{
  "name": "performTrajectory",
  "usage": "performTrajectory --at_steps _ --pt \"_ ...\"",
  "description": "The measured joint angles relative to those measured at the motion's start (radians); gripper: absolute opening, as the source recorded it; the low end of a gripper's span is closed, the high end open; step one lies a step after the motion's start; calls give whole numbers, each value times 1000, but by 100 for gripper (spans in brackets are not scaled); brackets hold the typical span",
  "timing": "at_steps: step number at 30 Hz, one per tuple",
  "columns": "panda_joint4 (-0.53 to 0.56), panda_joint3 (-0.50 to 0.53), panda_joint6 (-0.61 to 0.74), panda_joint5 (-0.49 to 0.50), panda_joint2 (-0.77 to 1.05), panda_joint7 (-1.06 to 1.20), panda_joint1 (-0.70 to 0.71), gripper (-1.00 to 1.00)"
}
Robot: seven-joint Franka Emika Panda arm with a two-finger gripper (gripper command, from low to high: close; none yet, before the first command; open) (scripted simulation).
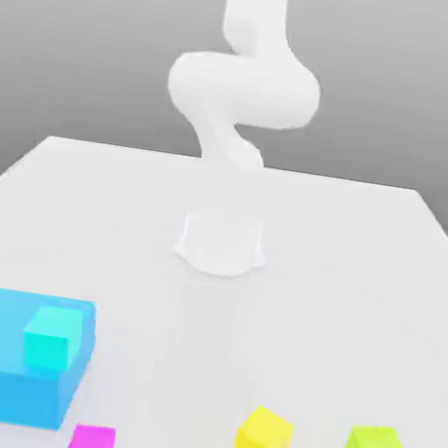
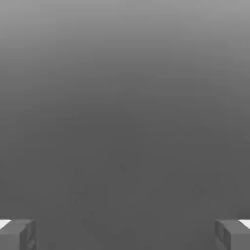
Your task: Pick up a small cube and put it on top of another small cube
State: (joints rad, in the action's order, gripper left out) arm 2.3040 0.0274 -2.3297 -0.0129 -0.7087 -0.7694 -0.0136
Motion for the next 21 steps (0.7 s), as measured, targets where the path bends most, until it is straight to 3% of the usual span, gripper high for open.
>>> performTrajectory --at_steps 21 --pt "33 151 -250 -146 767 284 -18 0"
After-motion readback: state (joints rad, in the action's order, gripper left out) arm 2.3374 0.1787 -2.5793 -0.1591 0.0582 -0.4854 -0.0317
